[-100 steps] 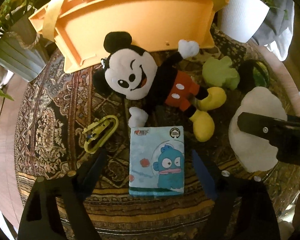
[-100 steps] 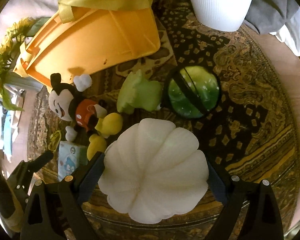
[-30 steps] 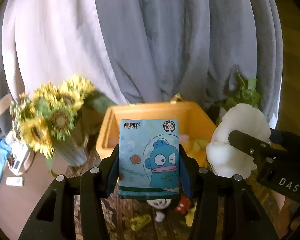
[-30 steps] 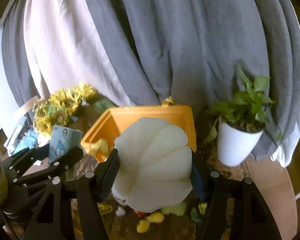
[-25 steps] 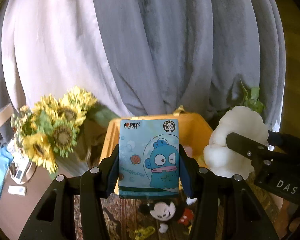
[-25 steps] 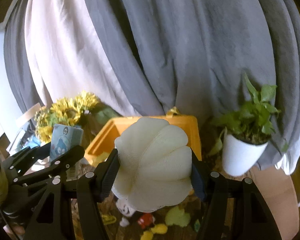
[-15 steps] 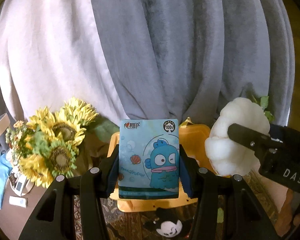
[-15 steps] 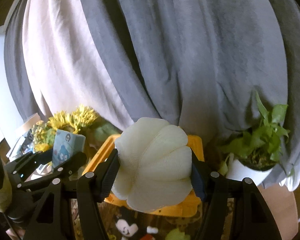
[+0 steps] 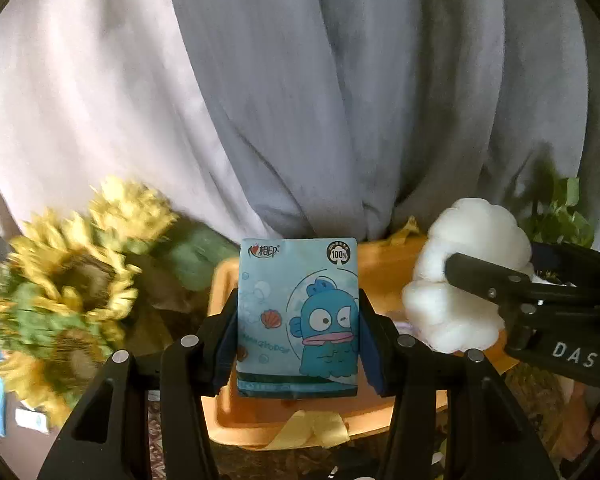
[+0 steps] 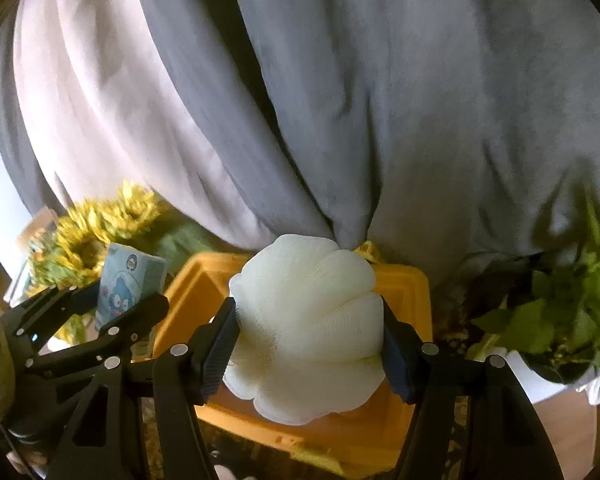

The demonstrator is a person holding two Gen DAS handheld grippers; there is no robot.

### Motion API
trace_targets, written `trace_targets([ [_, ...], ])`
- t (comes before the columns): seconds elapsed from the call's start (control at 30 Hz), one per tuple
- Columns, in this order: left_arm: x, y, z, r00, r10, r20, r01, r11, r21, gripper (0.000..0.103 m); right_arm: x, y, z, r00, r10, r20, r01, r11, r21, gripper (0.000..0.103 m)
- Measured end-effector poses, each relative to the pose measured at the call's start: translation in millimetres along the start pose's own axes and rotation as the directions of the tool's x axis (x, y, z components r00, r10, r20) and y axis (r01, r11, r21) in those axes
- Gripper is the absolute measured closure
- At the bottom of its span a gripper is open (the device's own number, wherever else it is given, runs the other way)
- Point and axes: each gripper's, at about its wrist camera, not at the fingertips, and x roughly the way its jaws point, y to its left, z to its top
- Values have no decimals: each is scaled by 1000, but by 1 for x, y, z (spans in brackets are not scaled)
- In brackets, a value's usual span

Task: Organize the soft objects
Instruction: 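Lift both items over the orange crate and open both tools to release them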

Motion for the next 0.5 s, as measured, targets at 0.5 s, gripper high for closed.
trace_targets([
  [0.5, 78, -1, -17, 970, -31, -243, 37, 999, 22, 51, 90, -20, -7, 967, 21, -252, -16, 1000, 22, 37],
])
